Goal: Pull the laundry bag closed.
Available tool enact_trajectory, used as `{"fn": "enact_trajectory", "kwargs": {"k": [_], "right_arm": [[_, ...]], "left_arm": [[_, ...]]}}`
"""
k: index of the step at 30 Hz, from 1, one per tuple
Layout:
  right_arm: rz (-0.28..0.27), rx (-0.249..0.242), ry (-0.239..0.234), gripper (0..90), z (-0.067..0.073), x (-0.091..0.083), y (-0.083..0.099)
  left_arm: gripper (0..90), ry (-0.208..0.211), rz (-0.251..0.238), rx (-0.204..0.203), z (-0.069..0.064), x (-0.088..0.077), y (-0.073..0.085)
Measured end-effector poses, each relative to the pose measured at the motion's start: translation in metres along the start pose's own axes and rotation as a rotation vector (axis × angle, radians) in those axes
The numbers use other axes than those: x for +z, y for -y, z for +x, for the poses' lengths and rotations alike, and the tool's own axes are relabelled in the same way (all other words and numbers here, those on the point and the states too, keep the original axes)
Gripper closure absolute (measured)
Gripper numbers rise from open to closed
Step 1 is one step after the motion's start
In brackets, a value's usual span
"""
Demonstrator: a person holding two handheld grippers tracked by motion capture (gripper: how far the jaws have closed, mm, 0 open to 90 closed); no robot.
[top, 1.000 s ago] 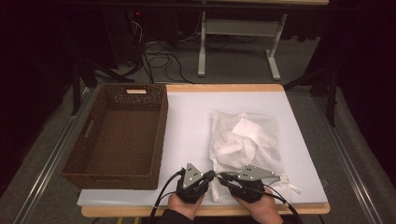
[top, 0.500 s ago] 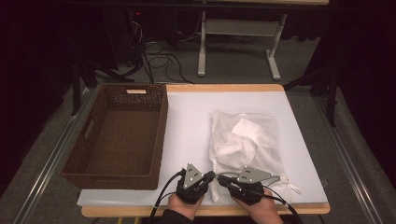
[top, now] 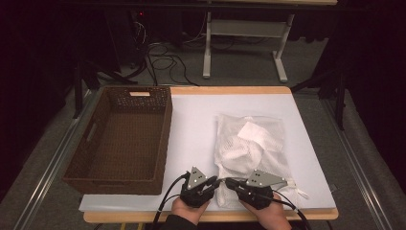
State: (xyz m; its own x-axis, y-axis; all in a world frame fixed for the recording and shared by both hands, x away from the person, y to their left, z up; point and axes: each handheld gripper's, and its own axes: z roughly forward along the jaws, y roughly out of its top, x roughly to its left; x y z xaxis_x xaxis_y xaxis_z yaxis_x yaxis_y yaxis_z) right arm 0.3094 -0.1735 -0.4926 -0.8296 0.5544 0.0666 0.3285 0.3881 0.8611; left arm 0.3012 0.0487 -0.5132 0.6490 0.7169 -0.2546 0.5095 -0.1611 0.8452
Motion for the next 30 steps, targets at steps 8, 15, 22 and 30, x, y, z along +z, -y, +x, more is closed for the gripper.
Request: {"fn": "enact_trajectory", "kwargs": {"k": [8,15,22,30], "right_arm": [[-0.008,0.001,-0.002,87.1,0.000,0.000,0.000],[-0.008,0.007,-0.006,85.5,0.001,0.001,0.001],[0.005,0.020,-0.007,85.0,0.001,0.003,0.003],[-0.001,0.012,-0.001,87.7,-0.001,0.001,0.002]], "left_arm": [[89.9,0.025,-0.018,-0.016,0.002,-0.004,-0.001],[90.0,0.013,-0.049,-0.010,-0.001,-0.008,-0.004],[90.0,0.009,-0.062,-0.012,-0.001,-0.010,-0.005],[90.0,-0.003,-0.050,0.003,-0.001,-0.011,-0.007]]}}
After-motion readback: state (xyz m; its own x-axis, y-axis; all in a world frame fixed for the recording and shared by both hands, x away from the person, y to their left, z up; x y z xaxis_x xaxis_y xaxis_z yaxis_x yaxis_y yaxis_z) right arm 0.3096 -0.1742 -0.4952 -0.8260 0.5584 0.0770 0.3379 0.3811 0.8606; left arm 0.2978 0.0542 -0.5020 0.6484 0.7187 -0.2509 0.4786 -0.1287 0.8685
